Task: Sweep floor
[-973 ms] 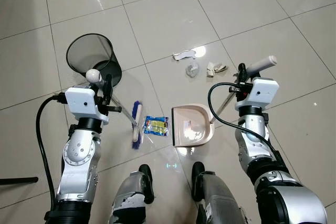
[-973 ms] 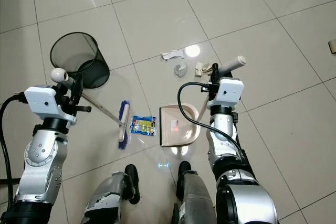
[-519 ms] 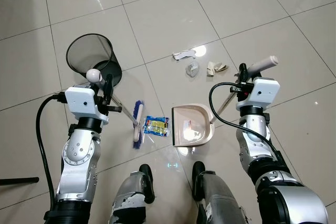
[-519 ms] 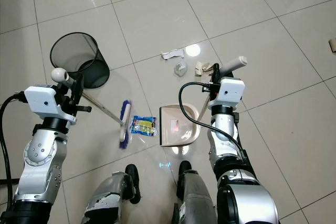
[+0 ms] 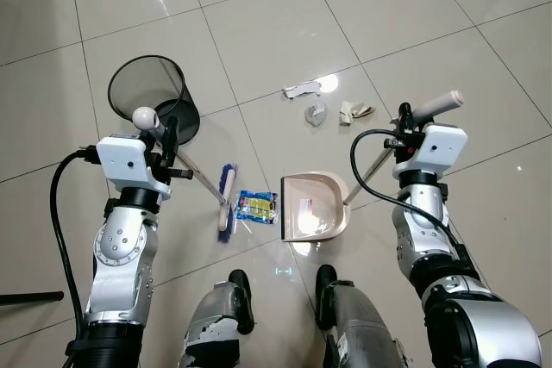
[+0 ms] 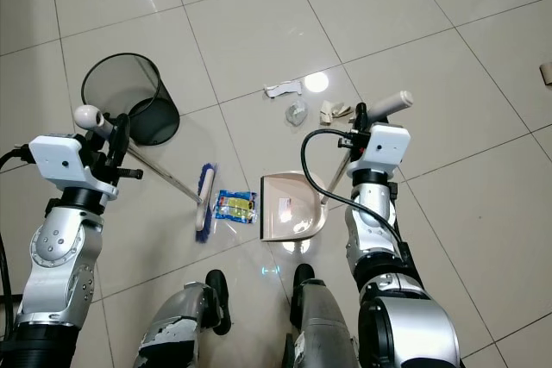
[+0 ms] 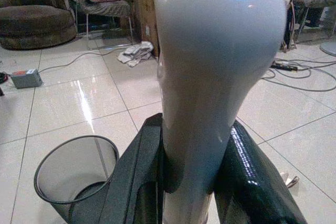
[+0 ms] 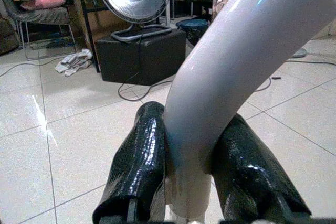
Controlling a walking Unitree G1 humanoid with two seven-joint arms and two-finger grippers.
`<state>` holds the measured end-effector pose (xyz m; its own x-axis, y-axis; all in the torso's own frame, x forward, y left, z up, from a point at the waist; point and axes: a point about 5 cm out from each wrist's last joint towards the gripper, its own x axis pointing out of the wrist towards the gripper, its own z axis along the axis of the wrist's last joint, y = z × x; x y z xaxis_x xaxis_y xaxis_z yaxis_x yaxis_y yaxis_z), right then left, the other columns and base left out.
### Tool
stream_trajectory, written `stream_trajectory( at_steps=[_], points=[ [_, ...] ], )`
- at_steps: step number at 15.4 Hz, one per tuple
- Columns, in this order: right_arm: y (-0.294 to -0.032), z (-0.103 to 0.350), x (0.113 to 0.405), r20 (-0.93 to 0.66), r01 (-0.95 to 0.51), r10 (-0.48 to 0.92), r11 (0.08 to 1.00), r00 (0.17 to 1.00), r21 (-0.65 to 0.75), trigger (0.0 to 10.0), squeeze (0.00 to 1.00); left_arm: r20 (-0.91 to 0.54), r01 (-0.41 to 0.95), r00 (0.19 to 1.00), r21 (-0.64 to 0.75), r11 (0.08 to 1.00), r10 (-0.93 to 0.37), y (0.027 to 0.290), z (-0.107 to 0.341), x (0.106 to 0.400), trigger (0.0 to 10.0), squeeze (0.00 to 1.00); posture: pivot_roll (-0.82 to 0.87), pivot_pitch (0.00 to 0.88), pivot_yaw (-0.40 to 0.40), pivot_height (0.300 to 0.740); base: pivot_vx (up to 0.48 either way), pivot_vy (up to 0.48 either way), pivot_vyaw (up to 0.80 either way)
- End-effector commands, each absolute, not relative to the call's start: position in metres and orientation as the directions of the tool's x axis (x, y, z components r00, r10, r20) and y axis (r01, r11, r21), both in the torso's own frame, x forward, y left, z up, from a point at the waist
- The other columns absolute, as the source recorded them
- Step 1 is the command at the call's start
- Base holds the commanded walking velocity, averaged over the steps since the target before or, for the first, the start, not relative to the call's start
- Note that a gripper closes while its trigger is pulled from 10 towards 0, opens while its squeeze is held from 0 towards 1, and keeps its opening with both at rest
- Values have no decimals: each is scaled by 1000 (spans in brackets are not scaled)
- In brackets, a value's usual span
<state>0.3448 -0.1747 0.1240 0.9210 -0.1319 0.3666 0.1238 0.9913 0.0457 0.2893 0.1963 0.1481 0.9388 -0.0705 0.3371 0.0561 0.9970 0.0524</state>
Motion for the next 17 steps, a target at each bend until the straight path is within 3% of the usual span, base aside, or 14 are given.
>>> stream_trajectory(
  at_steps=[1,11,17],
  points=[
    [-176,117,342,338,119,-132,991,932,58,10000,0,289,49,955,49,998,-61,203,137,286,10000,0,144,370,32,740,0,0,0],
    [-193,161,358,465,75,-102,994,879,76,10000,0,269,6,963,88,996,-29,223,131,296,10000,0,103,244,-6,740,0,0,0],
    [-192,138,354,372,76,-99,994,923,75,10000,0,245,8,969,110,994,-35,228,126,290,10000,0,119,290,15,740,0,0,0]
  ],
)
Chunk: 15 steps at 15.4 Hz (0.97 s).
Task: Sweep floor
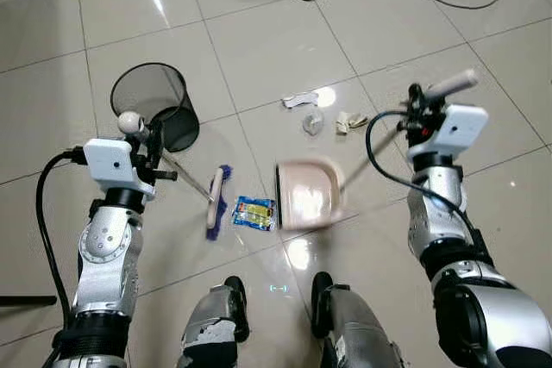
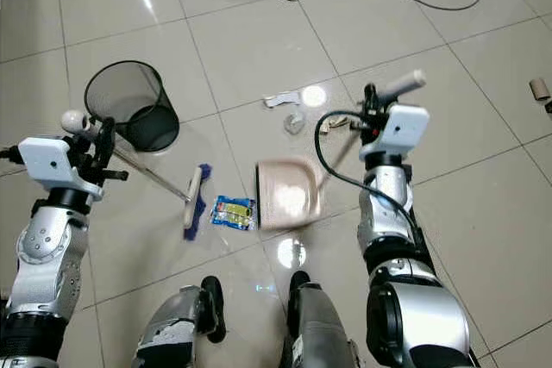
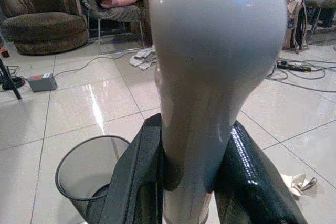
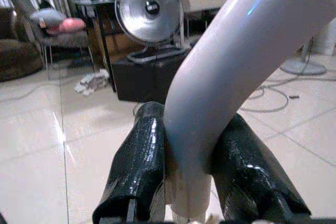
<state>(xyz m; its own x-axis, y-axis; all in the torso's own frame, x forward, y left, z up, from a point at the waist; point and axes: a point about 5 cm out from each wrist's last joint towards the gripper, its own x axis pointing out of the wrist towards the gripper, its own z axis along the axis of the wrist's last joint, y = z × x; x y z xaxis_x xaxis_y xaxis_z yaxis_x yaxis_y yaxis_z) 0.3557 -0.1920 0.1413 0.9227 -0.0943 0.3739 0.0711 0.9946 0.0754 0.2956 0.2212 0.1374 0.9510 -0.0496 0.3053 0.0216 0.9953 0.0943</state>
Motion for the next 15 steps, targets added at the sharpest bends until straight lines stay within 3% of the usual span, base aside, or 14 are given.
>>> stream_trajectory(
  at_steps=[1,9,15],
  points=[
    [-192,138,355,359,80,-102,994,928,75,10000,0,245,19,968,118,993,-47,227,126,291,10000,0,131,308,19,740,0,0,0],
    [-194,136,359,304,110,-117,993,945,38,10000,0,243,35,968,144,989,-69,225,130,283,10000,0,179,375,27,740,0,0,0],
    [-206,156,360,402,81,-81,997,912,18,10000,0,241,18,969,134,991,-50,227,131,283,10000,0,150,353,14,740,0,0,0]
  ],
)
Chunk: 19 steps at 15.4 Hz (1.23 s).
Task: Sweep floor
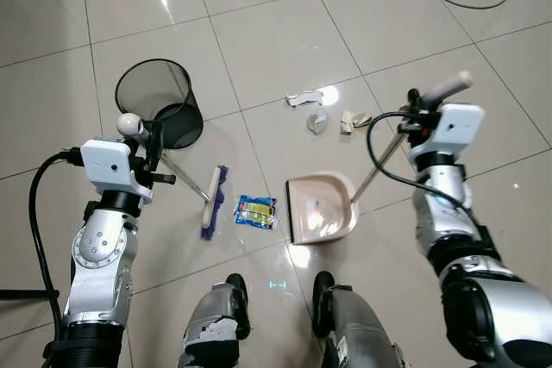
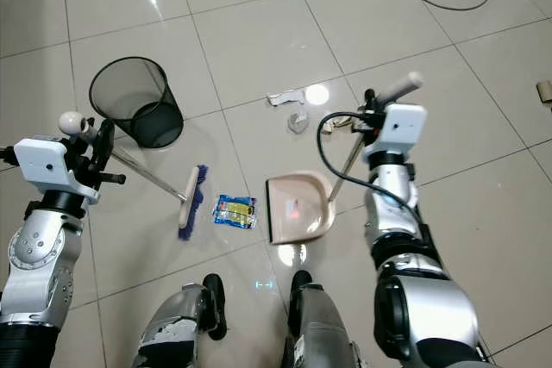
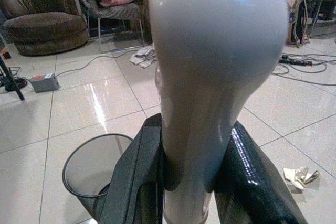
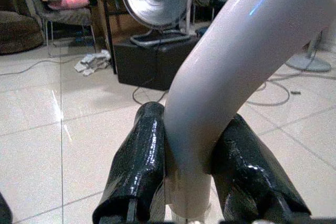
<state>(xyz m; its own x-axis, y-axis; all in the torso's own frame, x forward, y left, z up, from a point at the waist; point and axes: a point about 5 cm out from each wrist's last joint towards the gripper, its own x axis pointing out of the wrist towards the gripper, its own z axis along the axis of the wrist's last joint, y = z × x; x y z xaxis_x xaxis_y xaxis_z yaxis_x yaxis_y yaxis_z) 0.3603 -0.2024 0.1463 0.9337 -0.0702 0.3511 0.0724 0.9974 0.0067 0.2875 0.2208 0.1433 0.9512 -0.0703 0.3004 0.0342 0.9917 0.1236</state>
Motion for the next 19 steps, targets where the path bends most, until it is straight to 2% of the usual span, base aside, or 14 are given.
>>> stream_trajectory(
  at_steps=[1,5,8,19],
  points=[
    [-208,155,359,400,85,-81,996,913,8,10000,0,241,18,969,133,991,-50,227,132,284,10000,0,150,355,15,740,0,0,0],
    [-205,138,355,341,107,-98,994,935,-8,10000,0,234,34,970,139,990,-66,226,133,282,10000,0,172,380,33,740,0,0,0],
    [-202,126,353,292,159,-164,986,942,41,10000,0,225,46,971,140,989,-78,225,132,276,10000,0,197,380,44,740,0,0,0],
    [-178,104,344,231,125,-118,992,966,-14,10000,0,199,55,977,96,994,-74,211,125,271,10000,0,199,389,42,740,0,0,0]
  ],
)
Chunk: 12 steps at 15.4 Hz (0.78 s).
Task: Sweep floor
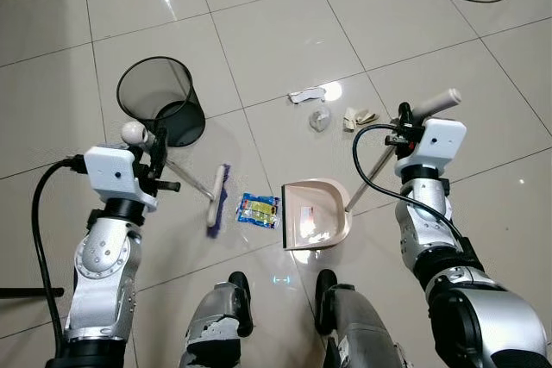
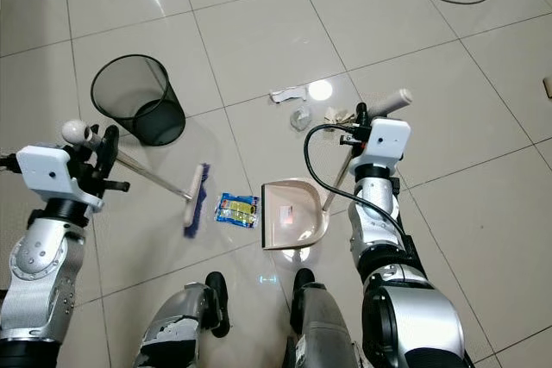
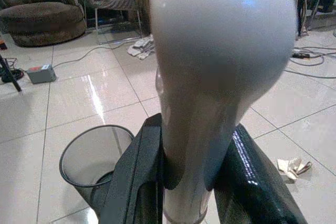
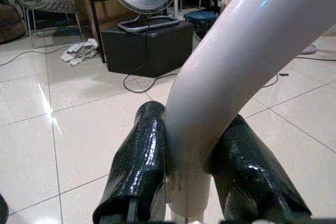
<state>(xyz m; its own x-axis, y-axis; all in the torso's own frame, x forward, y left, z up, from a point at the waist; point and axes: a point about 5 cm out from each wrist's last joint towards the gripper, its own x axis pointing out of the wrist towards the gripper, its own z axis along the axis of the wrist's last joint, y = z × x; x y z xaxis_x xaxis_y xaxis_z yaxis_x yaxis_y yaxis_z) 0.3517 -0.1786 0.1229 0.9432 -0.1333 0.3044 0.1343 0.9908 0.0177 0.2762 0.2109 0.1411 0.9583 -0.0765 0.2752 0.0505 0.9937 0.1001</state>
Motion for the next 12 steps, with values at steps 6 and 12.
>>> stream_trajectory(
  at_steps=[6,12],
  points=[
    [-177,101,344,208,136,-123,989,970,-50,10000,0,207,41,972,316,948,-111,236,140,275,10000,0,190,390,39,740,0,0,0],
    [-180,101,345,203,145,-131,988,970,-60,10000,0,162,78,977,326,942,-137,232,123,262,10000,0,189,381,28,740,0,0,0]
  ],
)
